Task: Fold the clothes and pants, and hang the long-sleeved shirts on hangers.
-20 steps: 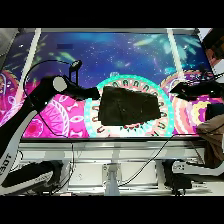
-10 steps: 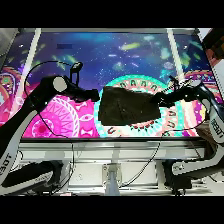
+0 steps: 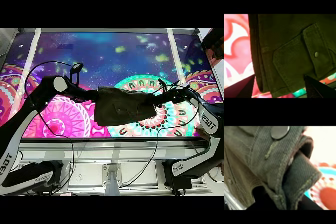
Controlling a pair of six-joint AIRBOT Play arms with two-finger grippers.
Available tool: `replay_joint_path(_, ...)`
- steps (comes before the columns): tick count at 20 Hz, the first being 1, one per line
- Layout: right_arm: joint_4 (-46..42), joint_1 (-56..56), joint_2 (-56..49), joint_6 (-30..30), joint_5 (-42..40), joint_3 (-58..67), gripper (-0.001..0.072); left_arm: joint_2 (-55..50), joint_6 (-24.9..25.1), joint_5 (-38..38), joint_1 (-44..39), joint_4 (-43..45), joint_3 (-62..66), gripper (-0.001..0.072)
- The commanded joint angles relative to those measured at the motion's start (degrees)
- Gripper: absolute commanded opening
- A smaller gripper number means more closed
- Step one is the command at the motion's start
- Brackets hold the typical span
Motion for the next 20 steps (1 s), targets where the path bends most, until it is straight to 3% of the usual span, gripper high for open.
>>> replay_joint_path(1, 3.9, 1.6, 0.5, -1.0, 1.0, 3.4, 0.0070, 0.2, 2.6, 1.6, 0.2, 0.0, 0.2, 0.0685)
replay_joint_path(3, 3.7, 1.0, 3.6, -2.8, 0.2, 6.5, 0.0061, 1.3, 3.1, 2.6, 1.3, 0.5, 1.3, 0.0458)
replay_joint_path(4, 3.5, 0.5, 6.1, -3.6, -1.3, 8.0, 0.0041, 2.1, 3.1, 2.5, 2.4, 0.7, 2.3, 0.0406)
replay_joint_path(7, 3.0, -2.8, 15.4, -3.3, -8.7, 11.1, 0.0035, 6.4, 3.1, 2.5, 6.3, 0.7, 3.6, 0.0406)
replay_joint_path(9, 1.2, -6.9, 22.3, 0.0, -14.0, 12.1, 0.0035, 10.3, 3.1, 1.3, 8.7, 3.1, 3.6, 0.0405)
replay_joint_path(10, -1.5, -9.5, 25.8, 3.9, -15.8, 12.5, 0.0035, 12.3, 3.1, 0.2, 9.6, 5.4, 3.6, 0.0375)
replay_joint_path(11, -5.1, -12.2, 28.8, 7.6, -16.4, 13.0, 0.0035, 14.5, 3.1, -1.4, 10.3, 8.1, 3.6, 0.0286)
replay_joint_path(16, -24.8, -28.3, 40.9, 26.7, -15.3, 14.1, 0.0034, 25.1, 3.1, -7.6, 11.1, 20.5, 3.6, 0.0271)
replay_joint_path(20, -36.5, -41.6, 44.0, 30.1, -4.7, 14.1, 0.0034, 34.4, 3.1, -10.1, 11.2, 30.6, 3.6, 0.0270)
